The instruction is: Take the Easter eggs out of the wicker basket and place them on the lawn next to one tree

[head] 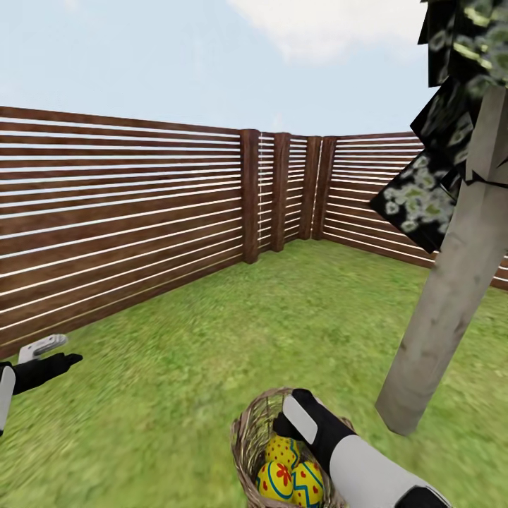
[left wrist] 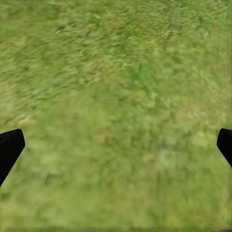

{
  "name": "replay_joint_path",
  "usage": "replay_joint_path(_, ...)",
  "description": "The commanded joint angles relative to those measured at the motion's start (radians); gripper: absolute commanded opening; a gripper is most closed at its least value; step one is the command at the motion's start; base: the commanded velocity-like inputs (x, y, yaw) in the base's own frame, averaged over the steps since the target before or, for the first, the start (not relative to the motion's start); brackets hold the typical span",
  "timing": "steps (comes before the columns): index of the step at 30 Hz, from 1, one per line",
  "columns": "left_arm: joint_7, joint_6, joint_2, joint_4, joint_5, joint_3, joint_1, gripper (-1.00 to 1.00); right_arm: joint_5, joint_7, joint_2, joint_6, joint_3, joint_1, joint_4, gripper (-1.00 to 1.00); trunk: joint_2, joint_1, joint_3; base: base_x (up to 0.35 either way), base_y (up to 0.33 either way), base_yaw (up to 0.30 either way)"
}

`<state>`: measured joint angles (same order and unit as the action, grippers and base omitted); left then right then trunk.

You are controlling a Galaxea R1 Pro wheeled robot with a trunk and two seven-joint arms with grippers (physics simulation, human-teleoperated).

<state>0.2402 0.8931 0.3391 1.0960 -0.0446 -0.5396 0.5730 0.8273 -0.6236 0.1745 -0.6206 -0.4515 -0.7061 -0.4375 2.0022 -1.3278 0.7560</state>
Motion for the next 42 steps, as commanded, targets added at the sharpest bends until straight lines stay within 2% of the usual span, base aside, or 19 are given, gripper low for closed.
replay_joint_path(1, 0.001, 0.008, 0.0, 0.001, -0.004, -0.001, 0.001, 1.0, 0.006, -0.007, 0.0, -0.001, -0.004, -0.005, 0.002, 1.0, 0.008, -0.004, 0.004, 0.0, 0.0, 0.0)
replay_joint_path(7, 0.001, 0.016, 0.001, 0.001, -0.004, 0.0, 0.001, 1.0, 0.006, -0.007, 0.0, 0.002, -0.003, -0.011, 0.025, 1.0, 0.05, -0.027, 0.023, 0.0, 0.0, 0.0)
replay_joint_path(14, 0.001, 0.063, 0.001, 0.001, -0.004, 0.0, 0.001, 1.0, 0.007, -0.008, 0.0, 0.001, -0.003, -0.012, 0.028, 1.0, 0.099, -0.054, 0.045, 0.0, 0.0, 0.0)
replay_joint_path(27, 0.001, 0.07, 0.003, 0.002, -0.004, 0.001, 0.001, 1.0, 0.007, -0.007, 0.0, 0.003, 0.0, -0.012, 0.012, 1.0, 0.19, -0.103, 0.086, 0.0, 0.0, 0.0)
replay_joint_path(38, 0.001, 0.07, 0.002, 0.002, -0.003, 0.001, 0.001, 1.0, 0.009, -0.007, 0.0, 0.002, 0.003, -0.012, 0.011, 1.0, 0.19, -0.103, 0.09, 0.0, 0.0, 0.008)
replay_joint_path(42, 0.001, 0.07, 0.001, 0.002, -0.003, 0.001, 0.001, 1.0, 0.009, -0.007, 0.0, 0.002, 0.005, -0.012, 0.011, 1.0, 0.218, -0.119, 0.108, 0.0, 0.0, 0.062)
